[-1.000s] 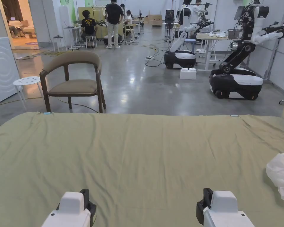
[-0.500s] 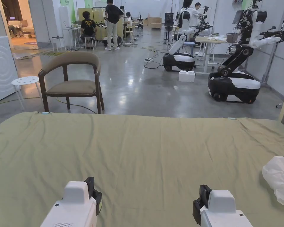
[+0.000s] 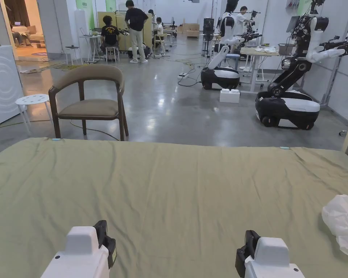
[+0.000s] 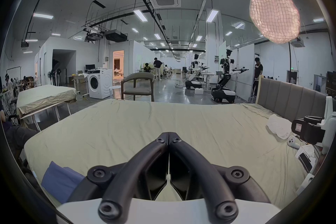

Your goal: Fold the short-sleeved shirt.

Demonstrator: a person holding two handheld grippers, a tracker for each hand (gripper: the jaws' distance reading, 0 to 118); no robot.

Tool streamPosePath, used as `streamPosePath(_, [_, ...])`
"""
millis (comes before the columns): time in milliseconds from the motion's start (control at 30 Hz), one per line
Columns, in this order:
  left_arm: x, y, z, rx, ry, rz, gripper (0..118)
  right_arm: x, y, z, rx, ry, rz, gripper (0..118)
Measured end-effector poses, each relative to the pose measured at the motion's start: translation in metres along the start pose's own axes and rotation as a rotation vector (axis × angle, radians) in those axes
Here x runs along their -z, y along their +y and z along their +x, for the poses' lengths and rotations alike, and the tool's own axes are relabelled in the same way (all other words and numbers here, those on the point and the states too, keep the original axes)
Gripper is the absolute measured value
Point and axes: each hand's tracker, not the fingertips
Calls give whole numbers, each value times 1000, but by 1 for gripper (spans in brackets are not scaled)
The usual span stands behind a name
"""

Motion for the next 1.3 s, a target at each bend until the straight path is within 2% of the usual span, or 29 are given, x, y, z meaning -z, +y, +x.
streamPosePath(200, [4,-7,-1,15,5,-17,1,3,-1,-2,5,-4,-5,1])
streamPosePath(433, [9,-4,-3,29,15,-8,19,11,1,3,-12,-27,6,6])
streamPosePath(467, [11,-4,-5,28,16,-3,25,11,1,4,-13,-32,8,13])
streamPosePath(567, [12,-2,-7,40,39,12,55,13,2,6,-31,-47,10,72])
streamPosePath(600, [13,-1,-8,44,48,15,66,13,2,7,-36,-57,14,84])
streamPosePath(733, [14,3,-14,48,71,17,79,15,4,11,-42,-65,19,87])
streamPosePath(833, [14,5,-18,25,85,17,80,16,5,14,-30,-55,21,96])
streamPosePath(967, [16,4,-24,8,89,10,80,18,5,15,-30,-31,25,100])
streamPosePath(1067, [18,3,-25,29,114,2,81,22,7,9,-86,-98,0,102])
streamPosePath(1133, [18,2,-25,39,121,6,81,23,7,6,-104,-104,7,102])
streamPosePath(1200, [17,2,-26,39,118,11,82,24,8,7,-86,-87,12,102])
streamPosePath(1300, [18,3,-30,31,101,12,87,25,12,11,16,-38,4,102])
